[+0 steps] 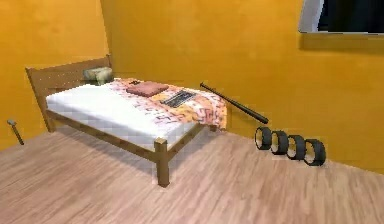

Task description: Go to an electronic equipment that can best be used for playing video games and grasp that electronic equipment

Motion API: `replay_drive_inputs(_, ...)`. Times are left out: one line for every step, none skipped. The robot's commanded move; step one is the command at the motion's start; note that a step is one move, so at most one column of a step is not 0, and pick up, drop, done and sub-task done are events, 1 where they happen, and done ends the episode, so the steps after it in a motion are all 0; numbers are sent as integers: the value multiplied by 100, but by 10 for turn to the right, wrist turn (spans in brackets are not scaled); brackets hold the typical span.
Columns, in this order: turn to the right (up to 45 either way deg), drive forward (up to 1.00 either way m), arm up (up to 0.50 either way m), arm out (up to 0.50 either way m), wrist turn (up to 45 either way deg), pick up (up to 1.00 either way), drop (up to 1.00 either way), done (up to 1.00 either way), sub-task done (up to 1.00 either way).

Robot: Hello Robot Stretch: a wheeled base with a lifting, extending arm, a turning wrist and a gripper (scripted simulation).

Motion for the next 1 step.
replay_drive_inputs(60, 0, 0, 0, 0, 0, 0, 0, 0)
